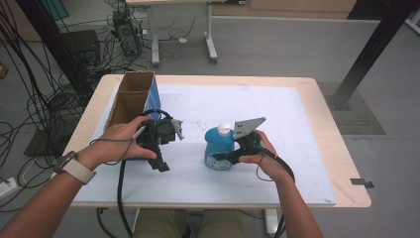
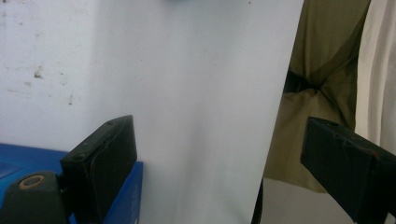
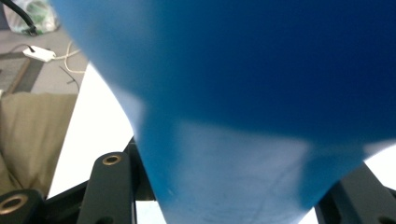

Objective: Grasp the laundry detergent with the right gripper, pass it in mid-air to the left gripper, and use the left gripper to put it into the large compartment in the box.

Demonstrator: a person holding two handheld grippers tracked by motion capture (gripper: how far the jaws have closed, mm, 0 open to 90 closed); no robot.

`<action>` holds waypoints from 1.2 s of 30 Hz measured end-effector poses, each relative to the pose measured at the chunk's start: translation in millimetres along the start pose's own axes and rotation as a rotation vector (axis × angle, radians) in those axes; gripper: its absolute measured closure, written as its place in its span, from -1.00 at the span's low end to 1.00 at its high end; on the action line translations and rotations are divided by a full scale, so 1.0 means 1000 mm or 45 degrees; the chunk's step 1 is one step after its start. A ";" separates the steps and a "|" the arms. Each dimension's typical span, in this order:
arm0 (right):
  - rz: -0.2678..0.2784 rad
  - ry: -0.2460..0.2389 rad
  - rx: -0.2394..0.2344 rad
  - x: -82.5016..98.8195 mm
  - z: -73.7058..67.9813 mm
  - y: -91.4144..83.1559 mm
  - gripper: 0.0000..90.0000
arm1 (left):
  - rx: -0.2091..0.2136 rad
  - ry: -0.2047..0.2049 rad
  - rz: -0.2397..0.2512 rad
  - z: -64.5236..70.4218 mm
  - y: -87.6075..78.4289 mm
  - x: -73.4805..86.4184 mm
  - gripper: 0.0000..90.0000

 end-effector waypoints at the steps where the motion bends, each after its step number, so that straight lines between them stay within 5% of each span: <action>1: 0.006 -0.002 -0.001 -0.002 -0.001 -0.001 -0.03 | -0.003 -0.003 0.004 0.000 -0.002 -0.001 -0.77; 15: -0.025 -0.038 -0.023 -0.025 -0.018 -0.010 -0.03 | -0.058 0.012 0.008 -0.005 -0.040 -0.018 -0.85; 25: -0.052 -0.056 -0.070 -0.042 -0.035 -0.010 -0.03 | -0.050 0.012 0.030 -0.005 -0.066 -0.034 -0.89; 36: -0.056 -0.090 -0.094 -0.068 -0.049 -0.006 -0.03 | -0.071 0.075 0.022 -0.001 -0.090 -0.047 -0.89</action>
Point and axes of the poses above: each handheld gripper's, and its own axes: y roughly forward along the jaws, x roughly out of its underside, z roughly to its right, the point moved 7 cm from there along y, roughly forward along the jaws, and after that the axes turned 10 degrees about -x, right-handed, at the moved point
